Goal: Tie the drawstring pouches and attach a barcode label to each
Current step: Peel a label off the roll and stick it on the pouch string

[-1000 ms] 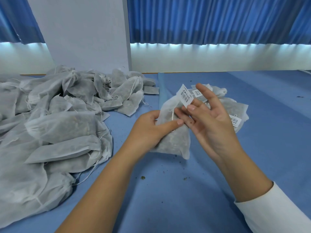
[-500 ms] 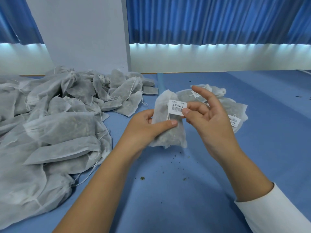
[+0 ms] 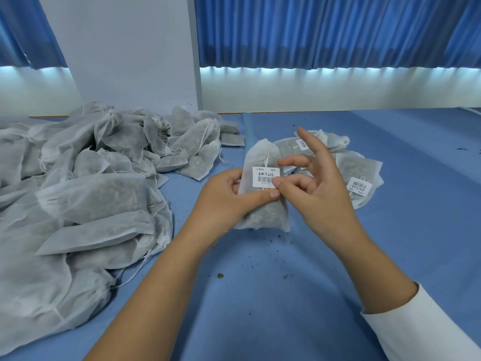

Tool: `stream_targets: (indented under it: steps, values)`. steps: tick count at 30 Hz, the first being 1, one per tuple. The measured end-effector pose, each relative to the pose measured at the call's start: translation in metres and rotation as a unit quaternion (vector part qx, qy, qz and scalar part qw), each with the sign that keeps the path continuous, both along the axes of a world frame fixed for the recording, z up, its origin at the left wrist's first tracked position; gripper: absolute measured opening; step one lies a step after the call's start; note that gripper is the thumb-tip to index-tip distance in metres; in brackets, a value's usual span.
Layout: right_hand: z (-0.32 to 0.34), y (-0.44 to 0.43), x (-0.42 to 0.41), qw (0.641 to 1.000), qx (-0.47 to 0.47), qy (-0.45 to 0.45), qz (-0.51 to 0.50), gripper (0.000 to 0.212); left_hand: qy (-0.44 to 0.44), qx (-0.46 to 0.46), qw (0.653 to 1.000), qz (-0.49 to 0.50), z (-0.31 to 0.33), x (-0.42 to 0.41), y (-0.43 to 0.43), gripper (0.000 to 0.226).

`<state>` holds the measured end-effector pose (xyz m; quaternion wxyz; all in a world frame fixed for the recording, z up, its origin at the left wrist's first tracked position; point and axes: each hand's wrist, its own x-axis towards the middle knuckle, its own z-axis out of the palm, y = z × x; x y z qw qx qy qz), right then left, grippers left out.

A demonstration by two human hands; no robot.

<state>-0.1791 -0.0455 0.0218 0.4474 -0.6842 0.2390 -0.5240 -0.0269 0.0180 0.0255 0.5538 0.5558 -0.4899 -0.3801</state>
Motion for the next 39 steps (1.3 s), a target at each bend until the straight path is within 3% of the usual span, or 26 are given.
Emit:
stream_targets:
  steps: [10,12,17,20,25,31,34,39]
  values:
    - [-0.003,-0.004,0.001,0.999,-0.008,0.001,-0.033,0.066,-0.028,-0.008,1.0,-0.012,0.0,-0.002,0.002,0.028]
    - [-0.004,-0.004,0.002,0.999,-0.009,0.004,-0.036,0.066,-0.027,-0.013,0.999,0.021,0.001,-0.005,0.0,0.023]
    - [-0.005,-0.003,0.002,0.998,-0.003,0.005,-0.055,0.064,-0.103,-0.034,0.987,0.122,-0.002,-0.005,-0.004,0.036]
    - [-0.003,-0.002,0.002,0.997,-0.009,0.015,-0.081,0.063,-0.135,-0.04,0.983,0.122,-0.004,-0.008,-0.005,0.036]
    - [-0.004,-0.002,0.002,0.997,-0.005,0.015,-0.074,0.064,-0.087,-0.042,0.99,0.098,-0.003,-0.01,-0.002,0.036]
    - [-0.007,-0.004,0.0,0.986,-0.002,0.069,-0.149,0.063,-0.146,-0.049,0.981,0.12,-0.004,-0.011,-0.003,0.035]
    - [-0.004,-0.006,-0.002,0.986,0.056,0.072,-0.138,0.051,-0.097,-0.054,0.986,0.12,-0.001,-0.009,-0.002,0.028]
    - [0.0,-0.005,-0.003,0.978,0.209,0.027,-0.007,0.022,-0.012,-0.046,0.997,0.068,0.004,-0.011,0.002,0.021]
